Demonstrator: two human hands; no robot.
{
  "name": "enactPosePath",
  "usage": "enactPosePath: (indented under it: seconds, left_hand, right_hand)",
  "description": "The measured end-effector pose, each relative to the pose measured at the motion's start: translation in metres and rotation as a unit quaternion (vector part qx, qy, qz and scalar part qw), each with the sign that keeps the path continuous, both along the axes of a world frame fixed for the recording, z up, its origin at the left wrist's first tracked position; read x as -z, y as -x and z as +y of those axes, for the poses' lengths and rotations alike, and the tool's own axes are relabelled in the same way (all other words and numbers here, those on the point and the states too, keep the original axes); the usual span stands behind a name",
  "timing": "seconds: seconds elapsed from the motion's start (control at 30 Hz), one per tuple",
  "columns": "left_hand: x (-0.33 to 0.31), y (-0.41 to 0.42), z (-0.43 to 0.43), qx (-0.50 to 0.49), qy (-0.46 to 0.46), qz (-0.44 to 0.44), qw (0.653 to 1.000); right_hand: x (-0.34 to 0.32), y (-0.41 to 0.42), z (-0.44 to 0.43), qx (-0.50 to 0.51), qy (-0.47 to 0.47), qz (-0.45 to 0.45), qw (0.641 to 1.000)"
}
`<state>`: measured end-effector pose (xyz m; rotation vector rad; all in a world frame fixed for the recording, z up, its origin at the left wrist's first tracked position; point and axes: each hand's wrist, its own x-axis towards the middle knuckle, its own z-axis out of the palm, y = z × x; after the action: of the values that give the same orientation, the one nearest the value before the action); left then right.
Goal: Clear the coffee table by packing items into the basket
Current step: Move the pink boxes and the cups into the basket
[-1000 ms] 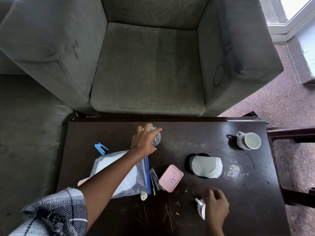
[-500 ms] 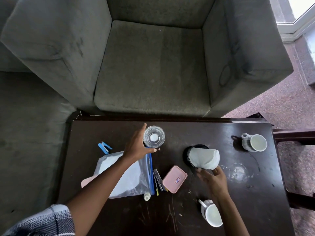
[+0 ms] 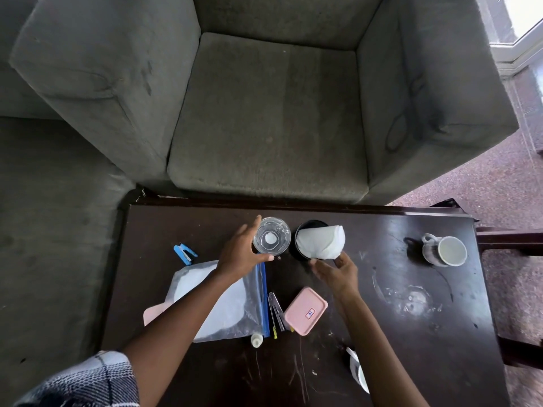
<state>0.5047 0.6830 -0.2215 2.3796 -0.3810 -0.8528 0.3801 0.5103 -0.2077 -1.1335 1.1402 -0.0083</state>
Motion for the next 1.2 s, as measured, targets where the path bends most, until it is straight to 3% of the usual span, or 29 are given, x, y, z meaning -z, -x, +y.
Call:
enactPosePath:
  seconds: [0.6, 0.7, 0.77, 0.87, 0.97, 1.03, 1.1, 1.2]
  left_hand:
    - [-0.011, -0.001, 0.009, 0.066, -0.021, -0.017, 0.997]
    - [-0.008, 0.001, 0.039, -0.042, 0.031, 0.012, 0.999]
    - [-0.006, 0.007, 0.076, -0.123, 0.019, -0.040, 0.991]
    - [0.004, 0.022, 0.156, -0.124, -0.161, -0.080, 0.976]
    - [0.018, 0.044, 0.216, -0.059, -0.275, 0.046, 0.959]
    - [0.026, 0.058, 0.231, -0.082, -0.244, 0.108, 0.960]
    - [0.029, 0.066, 0.233, -0.155, -0.186, 0.114, 0.964]
    - [0.034, 0.071, 0.230, -0.251, -0.150, 0.110, 0.950]
  right_hand:
    - [0.002, -0.006, 0.007, 0.006, -0.002, 0.007, 1.000]
    - [0.002, 0.006, 0.013, 0.022, 0.030, 0.037, 0.999]
    - [0.007, 0.023, 0.016, -0.010, 0.109, 0.103, 0.989]
    - [0.015, 0.049, 0.020, -0.121, 0.216, 0.190, 0.950]
    - [0.024, 0.062, 0.024, -0.212, 0.212, 0.227, 0.927]
    - [0.034, 0.067, 0.027, -0.242, 0.196, 0.229, 0.922]
    - [0.042, 0.072, 0.030, -0.236, 0.183, 0.230, 0.926]
    - [0.044, 0.078, 0.036, -0.105, 0.106, 0.233, 0.961]
